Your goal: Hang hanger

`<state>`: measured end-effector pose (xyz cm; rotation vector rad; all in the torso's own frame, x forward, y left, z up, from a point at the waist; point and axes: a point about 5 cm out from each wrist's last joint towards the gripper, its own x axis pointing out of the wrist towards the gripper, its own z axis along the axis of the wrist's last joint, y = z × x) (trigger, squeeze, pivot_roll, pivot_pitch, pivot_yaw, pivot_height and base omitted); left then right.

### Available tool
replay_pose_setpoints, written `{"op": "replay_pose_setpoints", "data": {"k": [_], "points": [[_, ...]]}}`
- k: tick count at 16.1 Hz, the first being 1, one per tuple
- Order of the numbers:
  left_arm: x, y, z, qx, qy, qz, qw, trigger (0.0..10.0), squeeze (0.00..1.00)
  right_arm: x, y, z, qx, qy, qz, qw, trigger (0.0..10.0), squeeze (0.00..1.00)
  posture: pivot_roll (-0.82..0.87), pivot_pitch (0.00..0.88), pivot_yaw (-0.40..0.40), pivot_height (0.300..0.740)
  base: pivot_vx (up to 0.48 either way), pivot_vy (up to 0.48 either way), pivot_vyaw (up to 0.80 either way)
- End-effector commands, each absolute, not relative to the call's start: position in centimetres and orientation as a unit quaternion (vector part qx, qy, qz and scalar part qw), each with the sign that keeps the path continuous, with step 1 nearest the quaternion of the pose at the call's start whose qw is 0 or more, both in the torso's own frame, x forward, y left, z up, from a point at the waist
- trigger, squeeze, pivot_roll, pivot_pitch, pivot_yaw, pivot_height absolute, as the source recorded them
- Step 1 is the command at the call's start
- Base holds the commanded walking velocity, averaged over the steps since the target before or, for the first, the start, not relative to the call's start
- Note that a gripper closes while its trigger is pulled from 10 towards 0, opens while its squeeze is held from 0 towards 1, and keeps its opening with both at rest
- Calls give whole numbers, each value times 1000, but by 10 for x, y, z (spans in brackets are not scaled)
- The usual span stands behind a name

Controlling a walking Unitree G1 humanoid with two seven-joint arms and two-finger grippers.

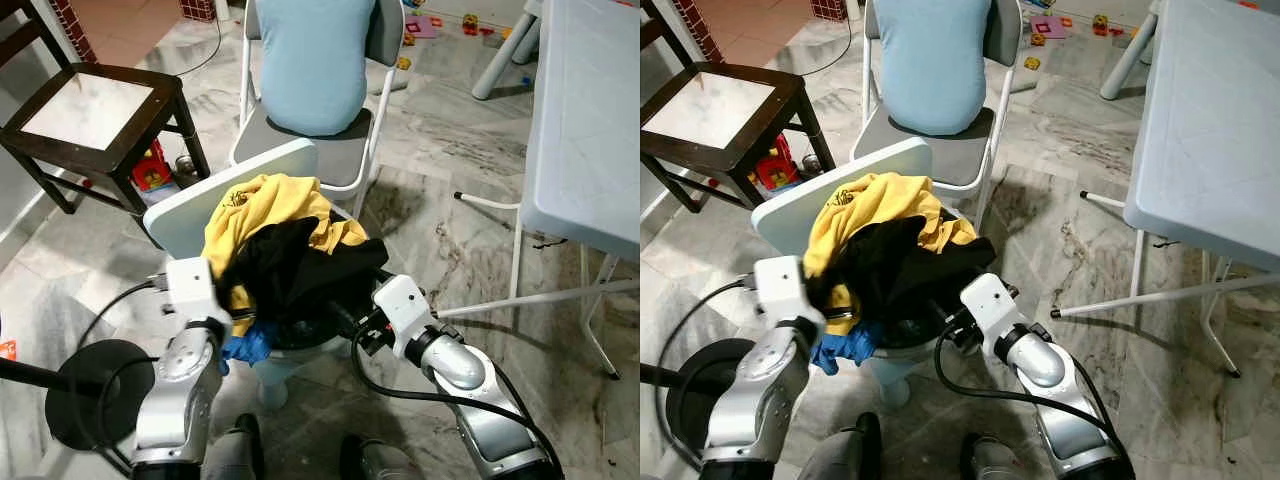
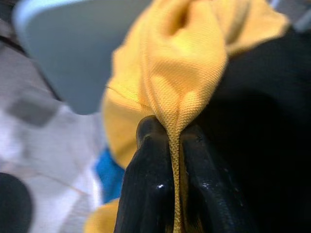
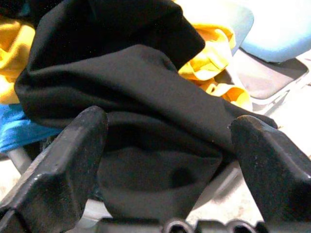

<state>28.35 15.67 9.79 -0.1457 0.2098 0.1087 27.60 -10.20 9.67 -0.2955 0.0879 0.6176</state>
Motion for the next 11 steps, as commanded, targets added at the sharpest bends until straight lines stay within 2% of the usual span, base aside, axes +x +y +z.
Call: {"op": "replay_pose_setpoints", "data": {"k": [1, 2, 4, 6, 8, 11], "points": [[280, 169, 101, -57, 89, 93, 990, 0, 0, 273, -106, 90, -139, 56, 297, 943, 10000, 0, -4, 249, -44, 740, 0, 0, 0], [279, 182, 108, -43, 67, 137, 987, 0, 0, 271, -105, 89, -142, 57, 307, 939, 10000, 0, 4, 239, -60, 740, 0, 0, 0], [279, 188, 119, -16, 33, 157, 987, 0, 0, 274, -104, 91, -145, 54, 310, 938, 10000, 0, 6, 239, -68, 740, 0, 0, 0], [280, 182, 125, -22, 19, 140, 990, 0, 0, 277, -105, 93, -145, 50, 307, 939, 10000, 0, 7, 242, -71, 740, 0, 0, 0], [283, 177, 139, 7, -24, 128, 991, 0, 0, 277, -105, 93, -146, 49, 307, 939, 10000, 0, 3, 245, -69, 740, 0, 0, 0], [297, 158, 193, -3, -141, 67, 988, 0, 0, 272, -104, 90, -144, 52, 308, 939, 10000, 0, -3, 242, -66, 740, 0, 0, 0]]}}
